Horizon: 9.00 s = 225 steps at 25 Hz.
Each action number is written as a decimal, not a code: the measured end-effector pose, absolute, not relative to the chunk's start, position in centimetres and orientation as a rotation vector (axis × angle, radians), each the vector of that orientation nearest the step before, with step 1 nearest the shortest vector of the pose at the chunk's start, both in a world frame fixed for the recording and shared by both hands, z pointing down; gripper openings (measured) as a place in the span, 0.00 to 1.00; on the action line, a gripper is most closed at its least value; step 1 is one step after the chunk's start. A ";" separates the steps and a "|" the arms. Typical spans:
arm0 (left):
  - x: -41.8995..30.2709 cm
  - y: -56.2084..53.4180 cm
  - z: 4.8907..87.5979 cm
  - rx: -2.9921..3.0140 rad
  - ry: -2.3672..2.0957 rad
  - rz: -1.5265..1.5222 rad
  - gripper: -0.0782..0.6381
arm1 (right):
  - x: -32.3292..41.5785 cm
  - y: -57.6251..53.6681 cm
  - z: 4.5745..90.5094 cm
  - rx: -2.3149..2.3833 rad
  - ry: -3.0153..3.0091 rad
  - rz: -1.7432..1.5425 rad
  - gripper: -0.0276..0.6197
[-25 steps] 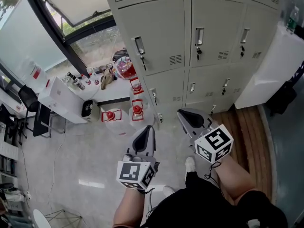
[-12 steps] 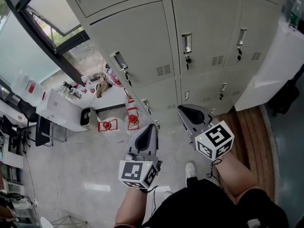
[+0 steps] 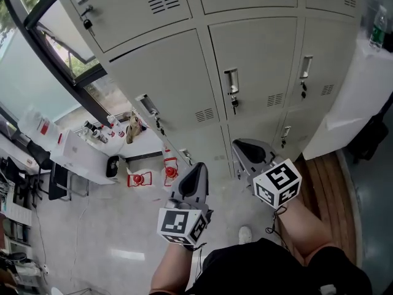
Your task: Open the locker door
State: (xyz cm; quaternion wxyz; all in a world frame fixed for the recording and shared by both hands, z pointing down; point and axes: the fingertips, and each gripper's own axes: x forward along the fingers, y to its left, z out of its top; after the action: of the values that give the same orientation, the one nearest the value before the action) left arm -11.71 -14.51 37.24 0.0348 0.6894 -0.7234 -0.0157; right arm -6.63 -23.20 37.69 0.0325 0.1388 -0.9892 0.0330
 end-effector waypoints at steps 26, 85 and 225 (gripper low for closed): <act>-13.6 -22.7 36.7 2.309 -2.033 -0.011 0.13 | -10.5 -33.1 36.3 0.686 -3.005 0.093 0.13; -18.9 -24.7 37.8 2.542 -1.688 -0.034 0.13 | -12.9 -37.0 37.2 0.980 -2.852 0.021 0.29; -2.3 -19.0 38.8 2.560 -1.586 -0.023 0.13 | 16.6 -30.8 35.4 1.634 -2.592 0.009 0.13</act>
State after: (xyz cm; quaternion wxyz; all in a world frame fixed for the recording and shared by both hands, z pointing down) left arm -2.28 -18.97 38.84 0.0647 0.8483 -0.5255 -0.0076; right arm 16.64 -30.80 35.40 0.0386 0.5328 -0.8453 0.0028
